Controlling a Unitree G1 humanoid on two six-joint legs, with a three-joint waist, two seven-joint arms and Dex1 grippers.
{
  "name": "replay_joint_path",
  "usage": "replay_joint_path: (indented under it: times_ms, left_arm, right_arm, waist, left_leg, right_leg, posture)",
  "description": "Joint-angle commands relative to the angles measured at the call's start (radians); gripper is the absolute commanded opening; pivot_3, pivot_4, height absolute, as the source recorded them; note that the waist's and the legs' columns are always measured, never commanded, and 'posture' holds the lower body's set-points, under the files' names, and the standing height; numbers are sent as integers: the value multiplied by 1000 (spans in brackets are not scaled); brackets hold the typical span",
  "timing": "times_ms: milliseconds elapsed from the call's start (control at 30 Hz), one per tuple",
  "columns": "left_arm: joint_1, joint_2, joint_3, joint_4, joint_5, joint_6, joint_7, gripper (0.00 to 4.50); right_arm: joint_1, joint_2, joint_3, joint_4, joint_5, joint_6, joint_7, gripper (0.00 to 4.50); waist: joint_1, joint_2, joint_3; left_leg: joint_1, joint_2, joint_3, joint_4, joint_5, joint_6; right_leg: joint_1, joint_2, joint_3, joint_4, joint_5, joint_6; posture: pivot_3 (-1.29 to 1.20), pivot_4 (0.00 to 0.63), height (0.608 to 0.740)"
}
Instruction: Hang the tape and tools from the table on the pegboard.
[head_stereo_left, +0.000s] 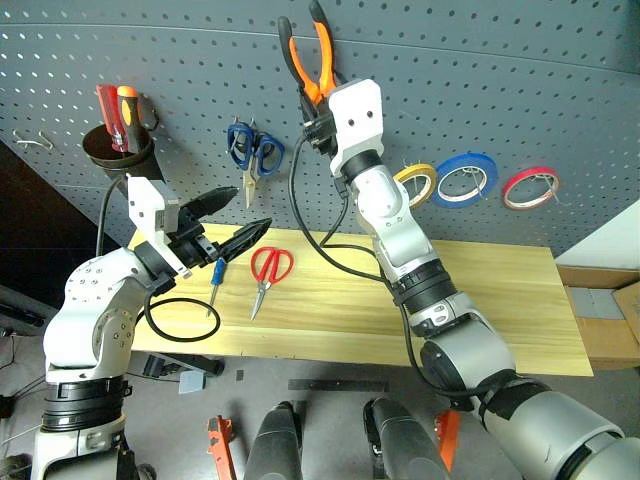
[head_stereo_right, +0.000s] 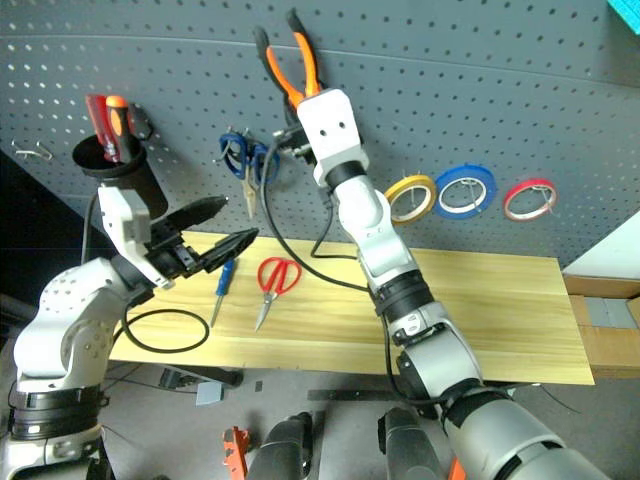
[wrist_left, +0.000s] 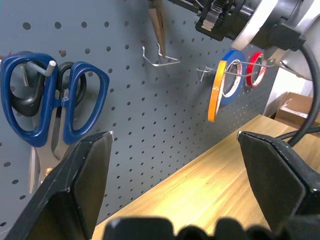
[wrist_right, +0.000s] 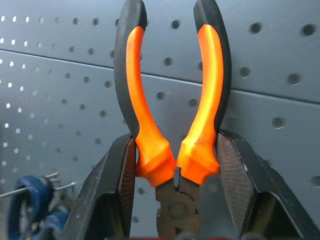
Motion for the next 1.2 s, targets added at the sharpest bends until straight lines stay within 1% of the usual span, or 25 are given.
replay_joint_path:
  times_ms: [33,267,400,567,800,833,867,900,967,1033,1200]
  left_arm:
    - [-18,-1,2,-6,5,-23,-6,4300]
    - [-20,-3,-5,0,14,-37,-6,4300]
    - [-21,-6,-9,1,21,-44,-3,4300]
    - [-24,-9,-12,6,33,-51,0,4300]
    - [-29,-18,-21,8,44,-49,-1,4300]
    - [-28,-19,-21,8,45,-49,-1,4300]
    - [-29,-19,-22,8,46,-49,-1,4300]
    - [-29,-20,-23,9,47,-49,-1,4300]
    - [-28,-20,-25,10,48,-49,-1,4300]
    - [-26,-21,-27,10,48,-48,-1,4300]
    - [-28,-32,-34,11,53,-49,2,4300]
  right_arm:
    - [-19,6,-2,11,-20,-79,-30,1855]
    - [-36,6,-7,120,-45,-155,-80,1855]
    - [-35,-7,-8,170,-79,-181,-147,1855]
    - [-23,-7,-12,203,-91,-152,-185,1855]
    - [-6,19,-27,213,-53,-95,-159,1855]
    - [-3,21,-27,208,-51,-88,-157,2565]
    - [0,22,-25,203,-51,-79,-156,2762]
    - [3,23,-25,196,-51,-70,-156,3151]
    - [9,23,-22,180,-56,-46,-162,3744]
    - [16,25,-19,159,-59,-26,-164,4474]
    - [64,32,-18,13,-54,54,-156,4492]
  waist:
    - [0,0,0]
    - [0,0,-1]
    - [1,0,-2]
    - [1,0,-6]
    - [1,0,-7]
    - [1,0,-7]
    - [1,0,-7]
    - [1,0,-7]
    - [1,0,-7]
    - [1,0,-7]
    - [1,0,-7]
  left_leg:
    - [0,0,0,0,0,0]
    - [0,-1,-2,0,2,-1]
    - [0,-1,-2,0,3,-2]
    - [0,-1,-3,0,3,-2]
    - [1,-1,-3,0,4,-1]
    - [1,-1,-3,0,4,-1]
    - [1,-1,-3,0,4,-1]
    - [1,-1,-4,0,4,-1]
    - [1,-1,-4,1,4,0]
    - [1,-1,-4,1,4,1]
    - [2,-1,-4,2,4,1]
  right_leg:
    - [0,0,0,0,0,0]
    - [0,0,-1,4,0,0]
    - [0,0,-1,5,0,0]
    - [0,0,-2,6,0,0]
    - [0,0,-2,7,0,0]
    - [0,0,-2,7,0,0]
    - [0,0,-2,8,0,0]
    - [0,0,-2,8,0,0]
    - [0,0,-2,9,0,0]
    - [0,0,-2,10,0,0]
    - [0,0,-2,12,0,-1]
  posture:
    - [52,153,740]
    - [58,149,740]
    - [60,149,740]
    - [58,154,740]
    - [54,162,740]
    - [53,162,740]
    - [52,162,740]
    - [51,164,740]
    - [47,165,740]
    - [44,168,740]
    - [35,170,740]
